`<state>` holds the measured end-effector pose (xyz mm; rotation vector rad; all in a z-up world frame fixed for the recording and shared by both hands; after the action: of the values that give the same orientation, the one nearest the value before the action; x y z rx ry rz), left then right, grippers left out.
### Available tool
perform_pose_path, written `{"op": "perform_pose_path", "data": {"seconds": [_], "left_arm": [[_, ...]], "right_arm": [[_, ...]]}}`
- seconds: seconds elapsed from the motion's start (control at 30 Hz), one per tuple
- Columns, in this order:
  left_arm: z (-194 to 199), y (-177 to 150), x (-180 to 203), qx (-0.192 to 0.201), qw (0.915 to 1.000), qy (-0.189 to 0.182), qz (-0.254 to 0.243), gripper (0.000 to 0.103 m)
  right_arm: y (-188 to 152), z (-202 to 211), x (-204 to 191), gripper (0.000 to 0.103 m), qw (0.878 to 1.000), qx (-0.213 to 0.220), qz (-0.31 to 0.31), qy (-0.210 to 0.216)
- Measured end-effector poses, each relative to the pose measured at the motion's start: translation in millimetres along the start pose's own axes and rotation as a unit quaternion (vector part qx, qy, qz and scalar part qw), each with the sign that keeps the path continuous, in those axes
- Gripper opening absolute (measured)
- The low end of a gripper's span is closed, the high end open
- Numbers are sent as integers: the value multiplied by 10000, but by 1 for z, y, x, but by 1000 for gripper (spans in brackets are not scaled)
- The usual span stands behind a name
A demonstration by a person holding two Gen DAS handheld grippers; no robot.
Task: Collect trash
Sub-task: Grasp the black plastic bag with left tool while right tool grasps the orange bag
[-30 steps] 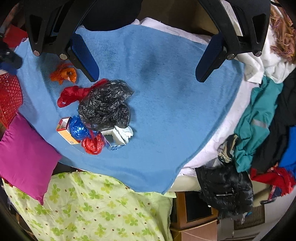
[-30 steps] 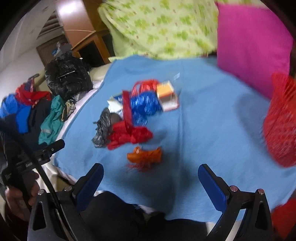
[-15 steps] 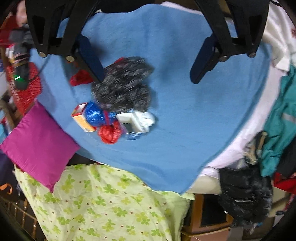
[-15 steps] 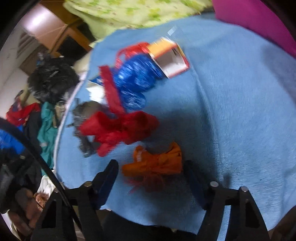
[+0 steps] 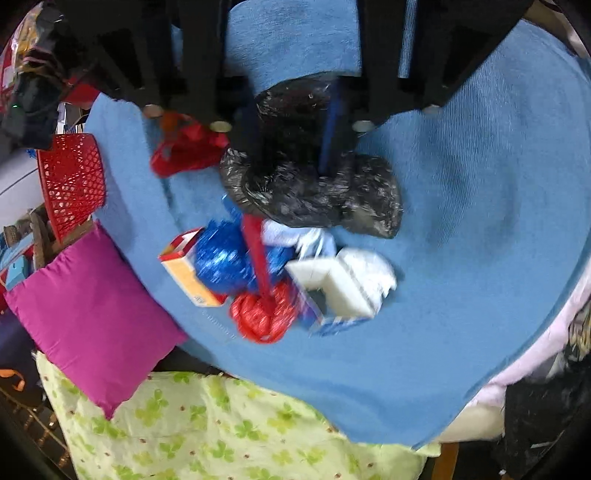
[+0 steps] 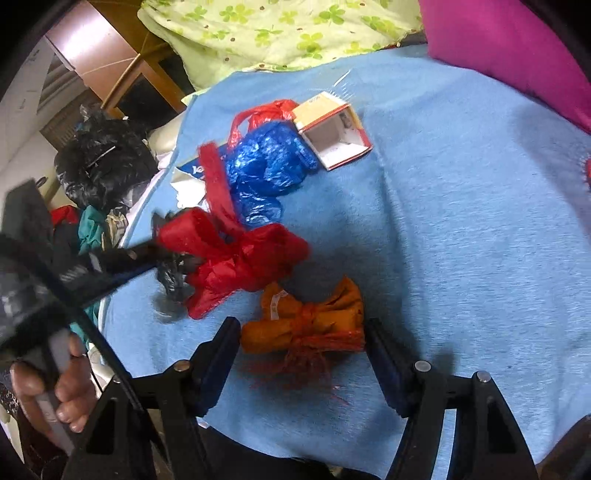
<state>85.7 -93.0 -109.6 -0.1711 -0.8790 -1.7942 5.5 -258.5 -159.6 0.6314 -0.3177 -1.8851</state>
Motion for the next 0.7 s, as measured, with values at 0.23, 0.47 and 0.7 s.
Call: {"op": "perform_pose_path", "data": {"seconds": [0.23, 0.47, 0.7], "left_arm": [[21, -12, -15, 244, 9996, 113, 60, 5], [64, -7, -10, 719, 9966, 354, -178, 3], [96, 8, 15, 1177, 9886, 614, -705, 2]], "right_arm": [[6, 28, 25, 71, 9994, 318, -111, -9], [20, 71, 47, 71, 9961, 845, -253, -59], [35, 122, 66, 71, 9892, 1414, -380, -70]]}}
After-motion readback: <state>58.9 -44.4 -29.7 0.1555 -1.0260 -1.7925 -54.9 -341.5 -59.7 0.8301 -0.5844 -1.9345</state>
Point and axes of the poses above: each gripper's, at about its wrist camera, not at the fingertips, and z roughly against the way its jaws point, x to its right, y to its top, the point moved 6 cm from there along -z, roughly the way its jaws point, and after that the axes turned 10 degrees about -y, right-handed, at the moved point
